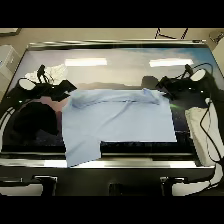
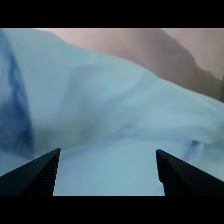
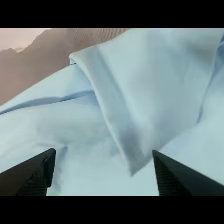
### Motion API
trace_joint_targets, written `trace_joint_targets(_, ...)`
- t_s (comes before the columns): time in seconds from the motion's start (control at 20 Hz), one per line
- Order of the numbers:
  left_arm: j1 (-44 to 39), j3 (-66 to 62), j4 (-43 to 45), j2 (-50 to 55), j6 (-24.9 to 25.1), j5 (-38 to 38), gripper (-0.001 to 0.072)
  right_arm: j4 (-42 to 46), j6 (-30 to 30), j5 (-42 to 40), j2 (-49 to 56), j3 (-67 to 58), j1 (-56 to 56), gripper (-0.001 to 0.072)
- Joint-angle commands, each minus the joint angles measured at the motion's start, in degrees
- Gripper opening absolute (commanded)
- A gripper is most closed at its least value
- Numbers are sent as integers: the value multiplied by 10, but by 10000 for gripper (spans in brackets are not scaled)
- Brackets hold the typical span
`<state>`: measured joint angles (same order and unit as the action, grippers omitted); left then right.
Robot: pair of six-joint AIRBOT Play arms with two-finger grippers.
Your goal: Fold the clothes and pants, and hang the long-sleeved shirts on hangers.
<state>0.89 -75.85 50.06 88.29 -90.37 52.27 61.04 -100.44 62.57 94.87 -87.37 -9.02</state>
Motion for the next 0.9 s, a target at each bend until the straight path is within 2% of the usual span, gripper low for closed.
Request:
trace_joint_targets(0.0,71,-39,74,6,22,263,708,50,103,173,-11,-36,-80,686)
trace_joint_targets(0.1,108,-6,134,-12,17,383,707,99,97,279,-27,-7,-139,632)
trace_joint_targets(0.15,116,34,149,-31,19,388,706,106,101,302,-38,23,-161,626)
trace_joint_targets(0.2,119,87,148,-56,25,364,670,106,106,303,-54,64,-178,626)
trace_joint_targets(0.25,116,141,140,-80,30,326,524,106,113,295,-71,106,-190,626)
trace_joint_targets(0.3,110,198,121,-103,45,285,491,107,117,284,-88,148,-196,626)
trace_joint_targets(0.4,105,276,94,-129,71,232,492,106,128,273,-112,208,-197,626)
trace_joint_targets(0.5,110,304,97,-127,91,225,491,99,129,272,-125,241,-197,626)
trace_joint_targets(0.85,115,322,75,-103,94,163,491,97,129,266,-136,267,-197,626)
